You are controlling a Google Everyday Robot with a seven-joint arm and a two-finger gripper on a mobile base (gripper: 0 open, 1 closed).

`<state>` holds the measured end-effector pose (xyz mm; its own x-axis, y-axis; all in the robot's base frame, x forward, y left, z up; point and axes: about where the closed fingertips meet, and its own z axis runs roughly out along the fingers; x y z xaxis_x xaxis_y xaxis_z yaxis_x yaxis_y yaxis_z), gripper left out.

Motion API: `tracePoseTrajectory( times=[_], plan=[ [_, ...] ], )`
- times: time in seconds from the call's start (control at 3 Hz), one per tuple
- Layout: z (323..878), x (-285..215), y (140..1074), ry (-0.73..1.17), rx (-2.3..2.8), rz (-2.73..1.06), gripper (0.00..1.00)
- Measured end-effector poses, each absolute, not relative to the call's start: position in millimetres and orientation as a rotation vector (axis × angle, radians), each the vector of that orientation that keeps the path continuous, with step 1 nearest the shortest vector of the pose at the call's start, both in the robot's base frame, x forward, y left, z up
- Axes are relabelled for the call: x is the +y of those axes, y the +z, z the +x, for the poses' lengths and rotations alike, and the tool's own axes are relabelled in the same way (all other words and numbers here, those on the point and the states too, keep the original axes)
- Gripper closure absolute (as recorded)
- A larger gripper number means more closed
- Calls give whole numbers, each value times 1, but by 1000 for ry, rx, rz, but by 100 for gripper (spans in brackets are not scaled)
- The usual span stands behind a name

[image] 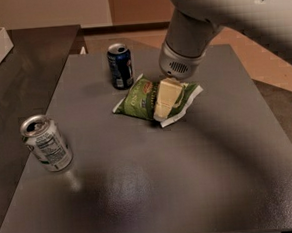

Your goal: Move green jalapeno chip bag near pepsi can

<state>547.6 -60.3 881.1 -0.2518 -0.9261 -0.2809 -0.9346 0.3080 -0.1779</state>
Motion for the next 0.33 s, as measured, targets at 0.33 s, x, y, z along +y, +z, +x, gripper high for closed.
tracePoseTrajectory(
  times=[0.33],
  plan=[
    [548, -60, 881, 36, 2250, -1673, 0]
  ],
)
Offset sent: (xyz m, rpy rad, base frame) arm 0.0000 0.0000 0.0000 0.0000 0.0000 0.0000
